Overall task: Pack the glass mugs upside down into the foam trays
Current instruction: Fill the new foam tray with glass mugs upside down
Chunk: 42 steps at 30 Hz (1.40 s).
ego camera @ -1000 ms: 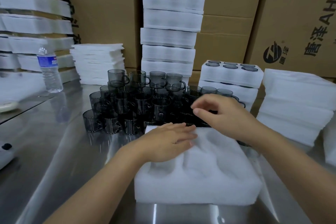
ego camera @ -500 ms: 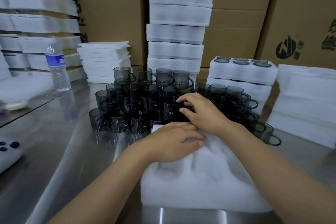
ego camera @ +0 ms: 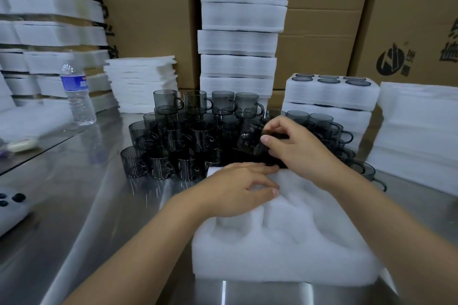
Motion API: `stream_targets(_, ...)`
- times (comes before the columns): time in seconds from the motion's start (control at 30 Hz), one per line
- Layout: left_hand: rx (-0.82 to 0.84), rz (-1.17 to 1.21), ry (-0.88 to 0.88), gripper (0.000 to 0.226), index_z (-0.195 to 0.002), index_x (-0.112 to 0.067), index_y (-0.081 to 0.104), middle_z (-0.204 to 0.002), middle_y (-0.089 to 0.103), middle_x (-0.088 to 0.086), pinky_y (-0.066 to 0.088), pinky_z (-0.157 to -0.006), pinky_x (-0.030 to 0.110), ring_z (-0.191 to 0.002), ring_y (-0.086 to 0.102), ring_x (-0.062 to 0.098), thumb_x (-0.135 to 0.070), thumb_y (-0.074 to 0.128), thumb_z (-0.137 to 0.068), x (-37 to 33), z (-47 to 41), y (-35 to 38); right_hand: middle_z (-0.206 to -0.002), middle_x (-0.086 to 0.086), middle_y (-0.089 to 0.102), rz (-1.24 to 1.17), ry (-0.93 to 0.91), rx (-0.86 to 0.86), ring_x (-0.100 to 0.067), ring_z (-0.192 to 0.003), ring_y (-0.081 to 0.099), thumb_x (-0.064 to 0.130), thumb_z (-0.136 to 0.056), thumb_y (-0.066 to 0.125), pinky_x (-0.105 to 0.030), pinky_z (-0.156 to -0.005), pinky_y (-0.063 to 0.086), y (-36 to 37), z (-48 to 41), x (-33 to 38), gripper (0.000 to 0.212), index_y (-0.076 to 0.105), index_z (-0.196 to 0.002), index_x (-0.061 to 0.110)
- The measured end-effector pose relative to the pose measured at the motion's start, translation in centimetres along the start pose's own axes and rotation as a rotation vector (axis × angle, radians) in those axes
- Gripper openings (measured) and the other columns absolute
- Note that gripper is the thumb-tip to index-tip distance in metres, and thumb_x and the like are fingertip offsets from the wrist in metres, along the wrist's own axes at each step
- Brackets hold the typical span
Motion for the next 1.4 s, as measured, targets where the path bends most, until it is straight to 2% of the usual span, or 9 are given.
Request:
stream_targets(0.07, -0.043, 0.107, -0.022, 0.029, -0.121, -0.024, 0.065, -0.146, 0.042, -0.013, 0.030, -0.106, 0.014, -0.130, 0.037, -0.005, -0.030, 0.055, -0.095, 0.2, -0.1, -0.1, -0.092, 0.010, 0.059, -0.141, 0.056, -0.019, -0.022, -0.086, 0.065, 0.016, -0.092, 0.059, -0.044, -0.090, 0.053, 0.0, 0.6, -0.3, 0.016, 0.056, -0.081, 0.028)
stream_targets(0.17, -0.256, 0.402, -0.128, 0.023, -0.108, -0.025, 0.072, -0.112, 0.069, -0.015, 0.045, -0.063, 0.008, -0.075, 0.061, -0.014, -0.016, 0.060, -0.090, 1.2, 0.1, -1.1, -0.093, 0.007, 0.062, -0.143, 0.047, -0.068, -0.024, -0.093, 0.064, 0.017, -0.092, 0.058, -0.050, -0.093, 0.049, 0.3, 1.7, -0.9, 0.017, 0.055, -0.081, 0.030)
stream_targets(0.23, -0.387, 0.576, -0.222, 0.024, -0.091, -0.026, 0.076, -0.086, 0.073, -0.015, 0.048, -0.060, 0.015, -0.063, 0.062, -0.008, -0.009, 0.059, -0.089, 1.9, 0.3, -1.9, -0.103, 0.009, 0.061, -0.130, 0.022, -0.089, -0.018, -0.101, 0.062, 0.019, -0.092, 0.058, -0.049, -0.096, 0.047, 0.4, 2.1, -0.9, 0.019, 0.054, -0.081, 0.033)
stream_targets(0.37, -0.530, 0.942, -0.323, 0.047, -0.054, -0.020, 0.063, -0.084, 0.075, 0.004, 0.054, -0.077, 0.023, -0.089, 0.070, 0.016, 0.007, 0.044, -0.087, 2.9, 0.5, -2.4, -0.114, 0.011, 0.058, -0.148, -0.042, -0.126, -0.015, -0.109, 0.060, 0.018, -0.093, 0.057, -0.037, -0.098, 0.047, 0.0, 2.2, -0.4, 0.017, 0.054, -0.085, 0.033)
stream_targets(0.5, -0.526, 1.229, -0.319, 0.024, -0.076, -0.011, 0.054, -0.087, 0.073, 0.017, 0.057, -0.065, 0.028, -0.083, 0.072, 0.026, 0.000, 0.041, -0.093, 3.5, 0.4, -2.3, -0.119, 0.019, 0.047, 0.025, -0.109, -0.087, 0.008, -0.107, 0.050, 0.014, -0.093, 0.058, 0.000, -0.079, 0.040, 0.3, 2.8, 0.3, 0.018, 0.055, -0.088, 0.032)
stream_targets(0.67, -0.486, 1.266, -0.259, 0.026, -0.113, -0.015, 0.052, -0.093, 0.073, 0.018, 0.056, -0.070, 0.033, -0.086, 0.072, 0.029, -0.034, 0.053, -0.095, 4.0, -0.1, -2.2, -0.125, 0.010, 0.045, 0.071, -0.208, -0.097, 0.008, -0.114, 0.047, 0.006, -0.090, 0.061, -0.003, -0.084, 0.041, 0.1, 3.0, 0.9, 0.021, 0.057, -0.088, 0.027)
stream_targets(0.87, -0.474, 1.209, -0.205, 0.043, -0.118, -0.020, 0.055, -0.092, 0.074, 0.008, 0.056, -0.070, 0.028, -0.089, 0.071, 0.026, -0.031, 0.069, -0.078, 4.1, -0.2, -2.1, -0.127, 0.012, 0.050, 0.057, -0.273, -0.105, 0.002, -0.120, 0.048, 0.009, -0.080, 0.072, -0.014, -0.094, 0.045, 0.1, 3.2, 1.2, 0.021, 0.061, -0.088, 0.026)
stream_targets(1.2, -0.421, 1.194, -0.155, 0.058, -0.129, -0.017, 0.053, -0.107, 0.072, 0.005, 0.055, -0.075, 0.027, -0.094, 0.070, 0.022, -0.025, 0.068, -0.073, 4.1, 0.1, -2.2, -0.120, 0.022, 0.053, 0.059, -0.294, -0.136, 0.006, -0.118, 0.048, 0.016, -0.075, 0.079, -0.016, -0.092, 0.045, 0.1, 3.4, 1.5, 0.063, 0.039, -0.114, 0.047)
stream_targets(1.4, -0.440, 1.160, -0.149, 0.018, -0.107, -0.015, 0.066, -0.095, 0.074, 0.003, 0.054, -0.066, 0.020, -0.083, 0.071, 0.014, -0.010, 0.060, -0.090, 3.6, 0.0, -2.0, -0.119, 0.015, 0.053, 0.108, -0.319, -0.188, 0.005, -0.114, 0.048, 0.012, -0.076, 0.076, -0.014, -0.088, 0.044, -0.1, 3.4, 1.6, 0.059, 0.043, -0.120, 0.033)
Point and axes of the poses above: each hand's wrist, its own z-axis away from the middle knuckle, its own y-axis out of the palm, x = y × z, the point moved 4 cm from there along -z, towards the middle knuckle
